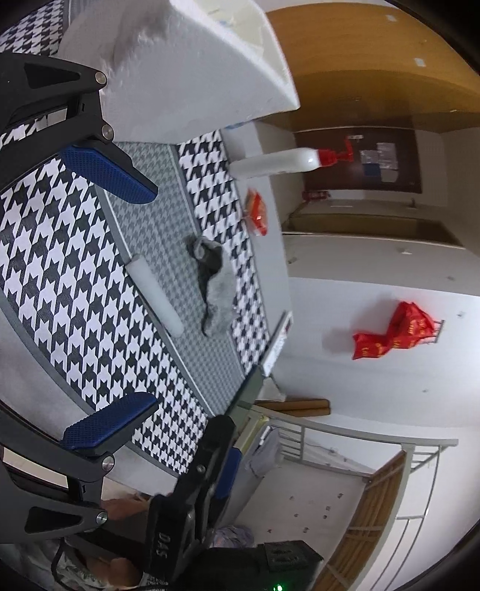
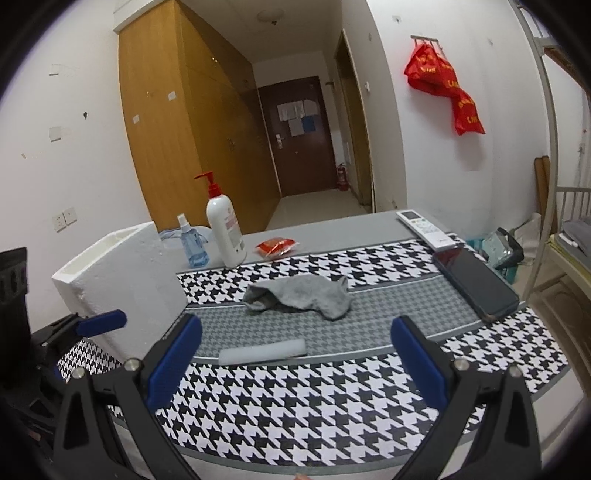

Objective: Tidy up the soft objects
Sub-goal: 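Lower the left gripper toward the white foam tube on the cloth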

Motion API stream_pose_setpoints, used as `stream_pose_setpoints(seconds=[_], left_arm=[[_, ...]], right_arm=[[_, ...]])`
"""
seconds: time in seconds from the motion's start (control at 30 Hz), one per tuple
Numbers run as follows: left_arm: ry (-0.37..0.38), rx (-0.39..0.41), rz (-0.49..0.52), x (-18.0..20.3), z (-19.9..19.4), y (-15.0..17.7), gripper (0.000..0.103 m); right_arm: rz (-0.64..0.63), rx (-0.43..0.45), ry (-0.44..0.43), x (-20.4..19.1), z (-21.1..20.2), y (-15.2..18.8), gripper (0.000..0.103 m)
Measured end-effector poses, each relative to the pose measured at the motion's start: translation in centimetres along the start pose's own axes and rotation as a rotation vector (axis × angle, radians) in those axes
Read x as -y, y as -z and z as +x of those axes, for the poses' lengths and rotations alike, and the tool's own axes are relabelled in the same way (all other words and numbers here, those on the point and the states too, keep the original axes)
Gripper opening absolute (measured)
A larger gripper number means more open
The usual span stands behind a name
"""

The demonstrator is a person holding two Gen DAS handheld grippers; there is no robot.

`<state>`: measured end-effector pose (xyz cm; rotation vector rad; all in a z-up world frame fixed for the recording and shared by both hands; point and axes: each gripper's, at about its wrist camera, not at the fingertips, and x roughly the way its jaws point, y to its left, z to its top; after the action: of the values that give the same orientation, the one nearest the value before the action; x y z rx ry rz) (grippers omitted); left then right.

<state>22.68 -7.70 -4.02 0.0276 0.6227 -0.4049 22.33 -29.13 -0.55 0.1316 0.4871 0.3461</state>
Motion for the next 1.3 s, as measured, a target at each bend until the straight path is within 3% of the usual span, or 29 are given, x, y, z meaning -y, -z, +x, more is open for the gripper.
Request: stream_pose_setpoints(seconds=[0.57, 0.93, 1.3], left_arm=[[-0.016, -0.132, 0.007, -1.4, 5.5, -0.3, 0.102], [-0.042, -0.162, 0.072, -1.9, 8.3, -0.7, 0.102], [0.033, -0.248, 0.174, -1.0, 10.7, -0.2, 0.079]], right_arm=[[0.012, -0.076, 0.004, 2.2, 3.8, -0.1, 0.103], [-0.007, -0.111, -0.009, 2.9, 5.2, -0.5, 0.103], [0.002, -0.133, -0.014, 3.8, 6.2, -0.4, 0.103]])
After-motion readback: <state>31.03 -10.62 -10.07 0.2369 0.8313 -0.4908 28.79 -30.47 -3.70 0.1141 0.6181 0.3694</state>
